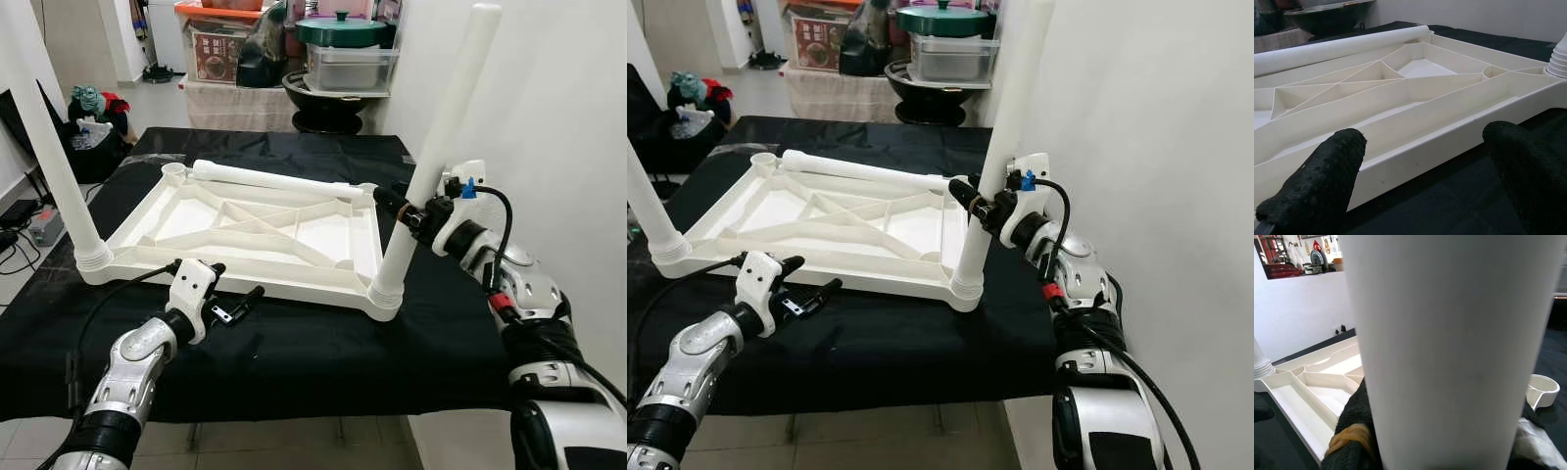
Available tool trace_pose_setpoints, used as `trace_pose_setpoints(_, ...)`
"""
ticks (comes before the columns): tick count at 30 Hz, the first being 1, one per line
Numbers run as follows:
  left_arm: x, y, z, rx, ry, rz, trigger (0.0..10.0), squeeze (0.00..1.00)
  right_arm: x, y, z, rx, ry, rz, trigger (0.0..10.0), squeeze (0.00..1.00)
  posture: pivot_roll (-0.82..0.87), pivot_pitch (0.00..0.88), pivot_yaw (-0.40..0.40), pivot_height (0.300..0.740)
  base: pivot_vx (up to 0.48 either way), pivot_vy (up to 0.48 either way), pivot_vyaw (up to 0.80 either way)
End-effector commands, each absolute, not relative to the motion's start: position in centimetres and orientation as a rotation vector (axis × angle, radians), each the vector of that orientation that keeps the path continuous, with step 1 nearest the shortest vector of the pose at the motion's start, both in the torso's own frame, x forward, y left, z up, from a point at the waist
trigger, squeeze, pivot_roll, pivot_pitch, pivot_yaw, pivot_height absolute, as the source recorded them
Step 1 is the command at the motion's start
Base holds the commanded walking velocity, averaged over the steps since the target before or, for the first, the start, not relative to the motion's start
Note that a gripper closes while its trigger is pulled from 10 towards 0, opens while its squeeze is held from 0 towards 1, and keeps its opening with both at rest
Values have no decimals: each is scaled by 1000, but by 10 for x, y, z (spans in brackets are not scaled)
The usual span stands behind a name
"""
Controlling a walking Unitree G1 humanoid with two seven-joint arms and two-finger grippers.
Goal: Building children table
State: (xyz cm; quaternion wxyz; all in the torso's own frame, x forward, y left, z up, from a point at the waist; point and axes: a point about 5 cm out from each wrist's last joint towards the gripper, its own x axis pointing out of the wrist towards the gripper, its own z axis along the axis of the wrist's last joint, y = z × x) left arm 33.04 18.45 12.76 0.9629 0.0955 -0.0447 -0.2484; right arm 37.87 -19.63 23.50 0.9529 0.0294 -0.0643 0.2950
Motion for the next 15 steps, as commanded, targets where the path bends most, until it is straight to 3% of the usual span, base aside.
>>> trace_pose_setpoints(1, 329, 187, 126, 200, -87, -506, 10000, 0, 380, -199, 226, 57, -90, 566, 0, 0, 72, 0, -87, 740, 0, 0, 0)
trace_pose_setpoints(2, 329, 187, 126, 200, -87, -506, 10000, 0, 380, -199, 226, 57, -90, 566, 0, 0, 72, 0, -87, 740, 0, 0, 0)
trace_pose_setpoints(4, 330, 184, 127, 198, -92, -508, 10000, 0, 386, -214, 218, 35, -33, 284, 0, 0, 70, 0, -89, 740, 0, 0, 0)
trace_pose_setpoints(5, 330, 184, 127, 198, -92, -508, 10000, 0, 386, -214, 218, 35, -33, 284, 0, 0, 70, 0, -89, 740, 0, 0, 0)
trace_pose_setpoints(7, 328, 183, 126, 192, -96, -502, 10000, 0, 382, -230, 212, 75, -17, -92, 0, 0, 72, 0, -93, 740, 0, 0, 0)
trace_pose_setpoints(8, 328, 183, 126, 192, -96, -502, 10000, 0, 382, -230, 212, 75, -17, -92, 0, 0, 72, 0, -93, 740, 0, 0, 0)
trace_pose_setpoints(9, 327, 183, 125, 189, -95, -497, 10000, 0, 373, -232, 209, 123, -28, -229, 0, 0, 73, 0, -90, 740, 0, 0, 0)
trace_pose_setpoints(12, 326, 183, 123, 188, -90, -490, 10000, 0, 355, -212, 198, 223, -19, -315, 0, 0, 70, 0, -85, 740, 0, 0, 0)
trace_pose_setpoints(15, 326, 183, 122, 189, -87, -490, 10000, 0, 347, -191, 191, 247, 8, -277, 0, 0, 71, 0, -82, 740, 0, 0, 0)
